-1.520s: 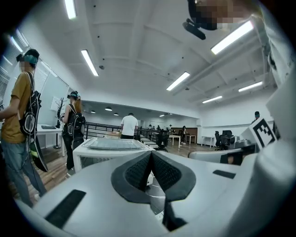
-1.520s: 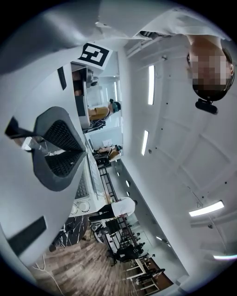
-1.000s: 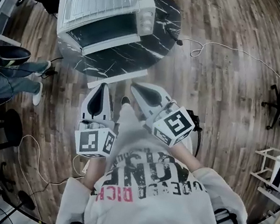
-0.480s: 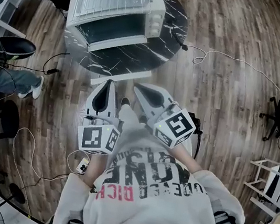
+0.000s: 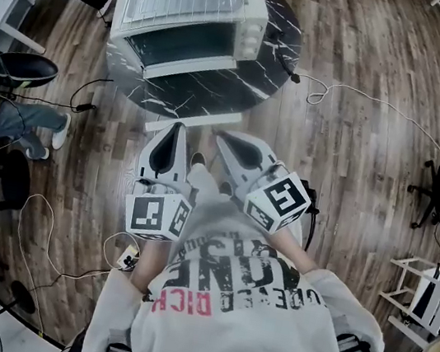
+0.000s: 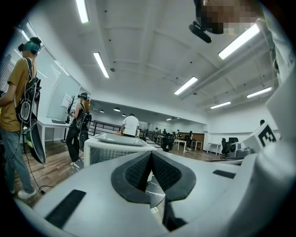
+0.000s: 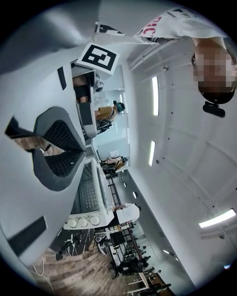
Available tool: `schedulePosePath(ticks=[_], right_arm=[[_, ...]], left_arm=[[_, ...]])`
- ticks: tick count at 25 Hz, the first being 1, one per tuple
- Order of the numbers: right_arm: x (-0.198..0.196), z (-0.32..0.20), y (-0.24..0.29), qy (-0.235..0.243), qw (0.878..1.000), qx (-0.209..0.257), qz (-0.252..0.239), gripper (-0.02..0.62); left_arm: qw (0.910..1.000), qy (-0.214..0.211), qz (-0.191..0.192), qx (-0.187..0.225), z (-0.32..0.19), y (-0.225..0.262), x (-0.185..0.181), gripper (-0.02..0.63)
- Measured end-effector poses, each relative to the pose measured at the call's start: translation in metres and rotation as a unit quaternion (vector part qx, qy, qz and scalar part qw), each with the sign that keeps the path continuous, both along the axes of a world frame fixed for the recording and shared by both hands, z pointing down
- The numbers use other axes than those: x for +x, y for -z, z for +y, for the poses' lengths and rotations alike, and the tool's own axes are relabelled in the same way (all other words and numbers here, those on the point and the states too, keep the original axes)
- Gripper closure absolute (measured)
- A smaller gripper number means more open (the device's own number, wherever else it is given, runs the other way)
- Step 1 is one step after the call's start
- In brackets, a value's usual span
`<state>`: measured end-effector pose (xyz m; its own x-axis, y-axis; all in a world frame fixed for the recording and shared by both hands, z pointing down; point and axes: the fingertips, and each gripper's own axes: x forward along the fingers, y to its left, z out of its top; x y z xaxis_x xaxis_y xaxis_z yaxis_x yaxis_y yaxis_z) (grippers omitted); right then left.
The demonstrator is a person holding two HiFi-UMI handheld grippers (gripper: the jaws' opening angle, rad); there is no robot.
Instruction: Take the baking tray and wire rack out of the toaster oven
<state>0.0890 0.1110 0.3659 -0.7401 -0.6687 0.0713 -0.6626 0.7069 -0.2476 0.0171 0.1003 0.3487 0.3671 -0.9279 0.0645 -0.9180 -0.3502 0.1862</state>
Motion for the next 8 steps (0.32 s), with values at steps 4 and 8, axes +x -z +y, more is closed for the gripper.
schedulePosePath(ticks=[4,8], right_arm=[[0.0013,-0.0004,-0.0015,0.0,1.0,-0.003,-0.002,0.594],[0.0029,-0.0016,-0.0029,-0.002,1.0,-0.006,-0.006,0.594]], left_arm=[[1.0,-0.002,0.001,-0.002,-0.0009,-0.0009,0.0014,0.603],[1.0,-0.006,0.001,-0.001,-0.0016,-0.0009,0.0042,0.603]])
